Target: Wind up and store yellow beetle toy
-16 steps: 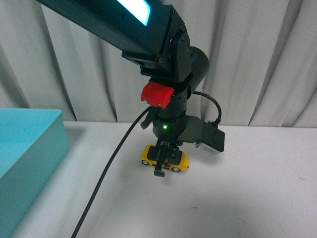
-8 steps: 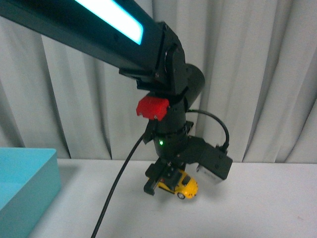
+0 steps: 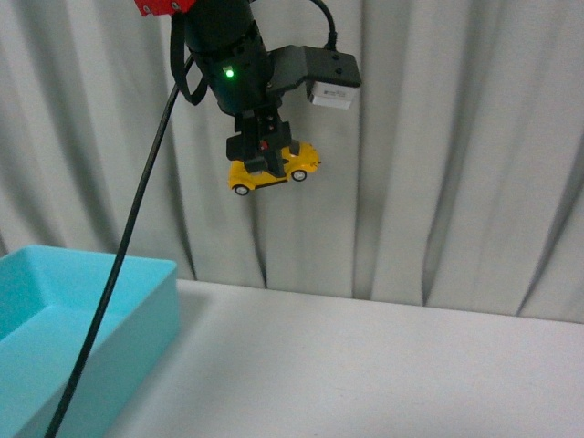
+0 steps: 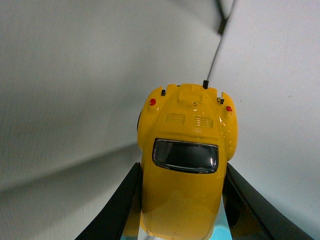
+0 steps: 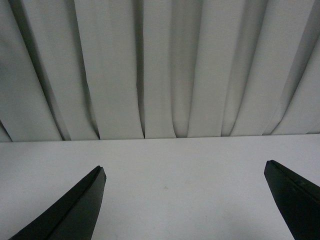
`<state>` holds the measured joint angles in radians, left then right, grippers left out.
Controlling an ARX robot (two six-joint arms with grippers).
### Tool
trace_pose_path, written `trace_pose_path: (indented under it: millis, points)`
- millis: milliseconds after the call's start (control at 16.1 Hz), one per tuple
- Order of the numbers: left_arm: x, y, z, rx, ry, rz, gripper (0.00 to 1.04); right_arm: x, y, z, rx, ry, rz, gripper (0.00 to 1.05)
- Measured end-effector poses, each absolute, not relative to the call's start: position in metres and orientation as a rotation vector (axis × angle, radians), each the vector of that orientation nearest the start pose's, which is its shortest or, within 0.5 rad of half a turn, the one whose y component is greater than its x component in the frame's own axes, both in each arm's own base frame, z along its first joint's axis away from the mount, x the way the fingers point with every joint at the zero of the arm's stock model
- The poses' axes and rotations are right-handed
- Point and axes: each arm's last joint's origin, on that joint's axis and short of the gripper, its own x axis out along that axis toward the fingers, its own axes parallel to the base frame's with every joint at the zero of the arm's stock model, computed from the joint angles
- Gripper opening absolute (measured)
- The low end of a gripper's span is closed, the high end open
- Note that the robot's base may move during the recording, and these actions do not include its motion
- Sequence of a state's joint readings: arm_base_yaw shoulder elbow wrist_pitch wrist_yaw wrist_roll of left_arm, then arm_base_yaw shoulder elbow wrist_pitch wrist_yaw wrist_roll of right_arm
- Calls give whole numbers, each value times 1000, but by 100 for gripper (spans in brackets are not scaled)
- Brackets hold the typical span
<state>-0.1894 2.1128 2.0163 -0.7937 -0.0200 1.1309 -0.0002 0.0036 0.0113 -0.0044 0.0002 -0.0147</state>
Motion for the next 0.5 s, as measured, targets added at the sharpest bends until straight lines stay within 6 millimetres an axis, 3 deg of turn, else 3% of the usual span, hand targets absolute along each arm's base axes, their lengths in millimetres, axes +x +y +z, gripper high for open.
trace_pose_path:
  millis: [62,124,248,372,496]
  points:
    - [478,-47,301,1024,699,-462,40,97,0,167,-15,-5,1,98]
    - [475,9,294,836,831,-292,40,97,0,167,-15,-3,0,98]
    - [460,63,283,667,916,-170,40,97,0,167,-15,-4,0,98]
    - [434,98,283,560,988,-126,40,97,0,167,-15,-4,0,98]
    - [411,104,294,523,995,-134,40,97,0,167,-15,-3,0,98]
